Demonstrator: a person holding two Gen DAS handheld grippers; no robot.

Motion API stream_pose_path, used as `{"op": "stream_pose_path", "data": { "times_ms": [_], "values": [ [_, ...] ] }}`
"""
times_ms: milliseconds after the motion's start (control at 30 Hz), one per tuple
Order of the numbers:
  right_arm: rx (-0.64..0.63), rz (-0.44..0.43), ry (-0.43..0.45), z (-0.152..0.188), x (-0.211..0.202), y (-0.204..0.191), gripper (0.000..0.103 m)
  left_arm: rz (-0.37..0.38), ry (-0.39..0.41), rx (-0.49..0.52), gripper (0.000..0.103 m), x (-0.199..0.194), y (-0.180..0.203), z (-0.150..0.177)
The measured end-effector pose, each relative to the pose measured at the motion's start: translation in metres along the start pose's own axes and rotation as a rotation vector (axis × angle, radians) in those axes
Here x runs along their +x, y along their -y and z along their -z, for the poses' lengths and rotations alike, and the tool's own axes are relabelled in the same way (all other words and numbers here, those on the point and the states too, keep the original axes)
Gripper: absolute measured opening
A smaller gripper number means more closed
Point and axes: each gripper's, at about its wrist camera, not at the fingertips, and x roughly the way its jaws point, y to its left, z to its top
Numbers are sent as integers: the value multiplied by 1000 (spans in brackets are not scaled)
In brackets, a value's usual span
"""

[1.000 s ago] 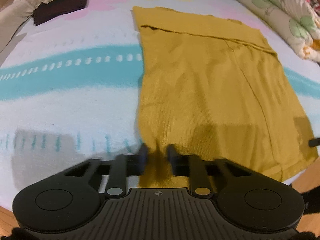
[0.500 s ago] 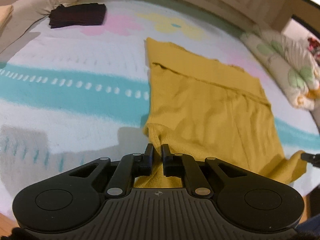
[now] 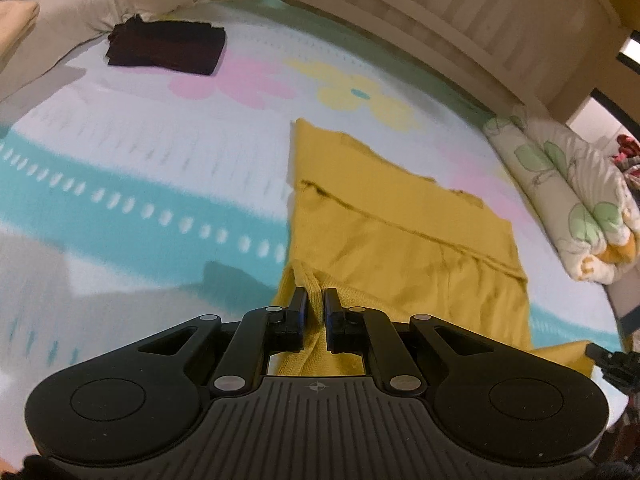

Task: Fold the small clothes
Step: 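Close the left tool on the dress hem while the right tool grasps beside it, then lift the held hem with both tools and fold it toward the collar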

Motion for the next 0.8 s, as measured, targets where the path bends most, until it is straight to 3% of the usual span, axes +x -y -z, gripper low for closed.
{"op": "stream_pose_path", "data": {
  "times_ms": [433, 700, 800],
  "values": [
    [48, 48, 107, -65, 36, -12, 15, -11, 53, 61, 9, 46, 40, -85],
    [54, 112, 103, -110, 86, -1, 15, -60, 83, -1, 6, 89, 27, -117],
    [49, 134, 84, -115, 104, 3, 15, -41, 35, -19, 6, 104, 18, -114]
  ]
}}
